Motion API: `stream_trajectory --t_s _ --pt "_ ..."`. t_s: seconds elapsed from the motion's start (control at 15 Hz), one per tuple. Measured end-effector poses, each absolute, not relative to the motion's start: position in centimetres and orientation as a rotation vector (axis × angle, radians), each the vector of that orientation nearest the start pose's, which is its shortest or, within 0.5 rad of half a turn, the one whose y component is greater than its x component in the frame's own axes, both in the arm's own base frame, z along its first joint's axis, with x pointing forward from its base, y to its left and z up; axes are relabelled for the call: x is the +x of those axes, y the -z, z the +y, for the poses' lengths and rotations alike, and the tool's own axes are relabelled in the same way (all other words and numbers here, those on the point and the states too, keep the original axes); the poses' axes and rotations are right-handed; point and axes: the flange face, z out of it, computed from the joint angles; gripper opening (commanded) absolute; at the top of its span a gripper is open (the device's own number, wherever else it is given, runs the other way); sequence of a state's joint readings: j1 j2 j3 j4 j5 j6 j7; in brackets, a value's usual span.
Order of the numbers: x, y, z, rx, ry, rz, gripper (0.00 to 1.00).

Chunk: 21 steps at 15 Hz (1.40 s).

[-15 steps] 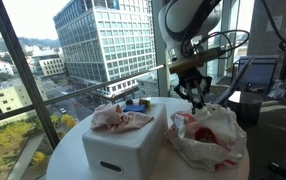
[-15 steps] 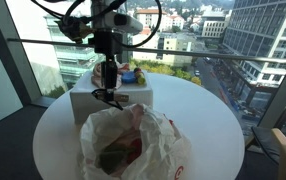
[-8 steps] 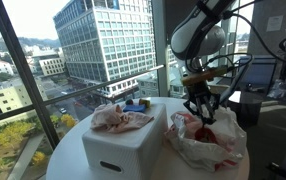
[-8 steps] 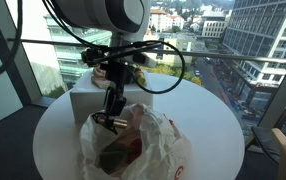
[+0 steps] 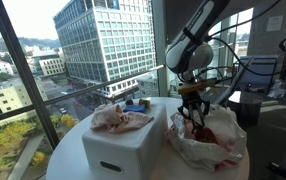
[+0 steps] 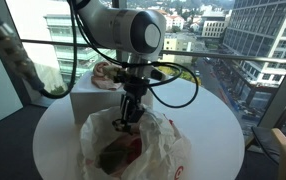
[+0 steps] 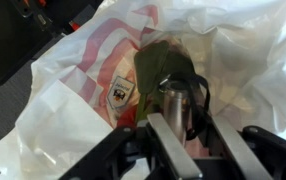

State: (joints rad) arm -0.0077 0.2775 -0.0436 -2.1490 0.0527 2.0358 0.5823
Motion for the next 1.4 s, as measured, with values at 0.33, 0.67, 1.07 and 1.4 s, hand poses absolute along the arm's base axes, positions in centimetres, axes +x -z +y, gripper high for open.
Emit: stream_trajectory --t_s 0.33,0.67,1.07,1.4 --pt "53.2 -25.2 -3.2 -2.996 -0.532 0.974 1.0" --pt "53.8 -32.2 0.3 -3.049 -0.332 0.736 1.0" --pt "54.4 -37.8 10.6 -3.132 -0.127 0.455 1.0" --pt "56.9 -38.9 19.8 -3.098 -0.001 0.592 1.0"
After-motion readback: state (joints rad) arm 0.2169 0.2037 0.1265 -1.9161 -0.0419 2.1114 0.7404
